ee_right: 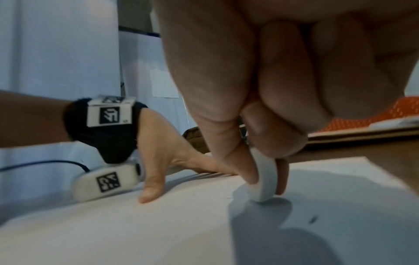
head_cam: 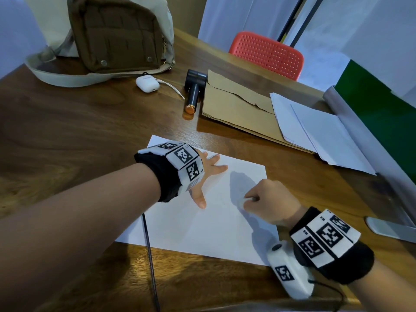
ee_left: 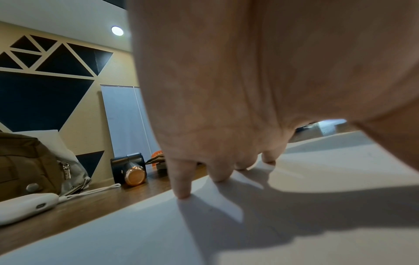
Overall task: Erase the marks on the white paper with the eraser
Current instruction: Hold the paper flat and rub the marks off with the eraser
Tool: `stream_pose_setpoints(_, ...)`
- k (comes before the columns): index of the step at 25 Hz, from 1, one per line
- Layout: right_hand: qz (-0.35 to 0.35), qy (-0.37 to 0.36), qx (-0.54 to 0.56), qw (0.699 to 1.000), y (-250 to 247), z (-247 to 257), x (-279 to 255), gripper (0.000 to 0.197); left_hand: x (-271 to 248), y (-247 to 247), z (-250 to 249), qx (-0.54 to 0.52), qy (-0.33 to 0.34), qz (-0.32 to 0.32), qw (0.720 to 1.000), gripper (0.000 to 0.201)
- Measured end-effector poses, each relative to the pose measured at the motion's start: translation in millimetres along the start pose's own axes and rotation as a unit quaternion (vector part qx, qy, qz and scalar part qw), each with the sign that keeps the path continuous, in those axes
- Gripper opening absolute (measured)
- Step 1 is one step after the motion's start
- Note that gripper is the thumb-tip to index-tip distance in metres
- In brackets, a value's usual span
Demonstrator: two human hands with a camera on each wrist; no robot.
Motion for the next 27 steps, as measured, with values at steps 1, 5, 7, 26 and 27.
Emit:
stream_pose_setpoints(1, -0.014, 0.037, -0.004, 0.999, -5, -12, 4, 0.036, 0, 0, 0, -0.001, 0.000, -0.001, 1.000, 0.114)
stream_pose_setpoints(5, -0.036, -0.001, -0.020, 0.999, -1, 8, -6, 0.040, -1, 1, -1, -0.009, 0.001, -0.004, 1.000, 0.115)
stream_pose_setpoints(7, -0.014, -0.037, -0.003, 0.999, 7, 19, -12, 0.042, -1, 2, -1, -0.010, 0.001, -0.004, 1.000, 0.117)
stream_pose_setpoints(26, 0.002, -0.052, 0.013, 0.999, 1, 33, -3, 0.036, 9, 5, 2, -0.010, 0.004, -0.002, 1.000, 0.122)
stream_pose_setpoints(27, 0.024, -0.069, 0.012, 0.997, 6, 37, -7, 0.034, 10, 4, 1, -0.008, 0.004, -0.003, 1.000, 0.122)
Point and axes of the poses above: each hand's wrist, its own x-axis towards the middle knuckle, its own y-axis out of the palm, z = x × y, the point moved 9 cm from there along x, towards the middle knuckle, and after that the axes turned 7 degrees about y, right-handed, at the moved point
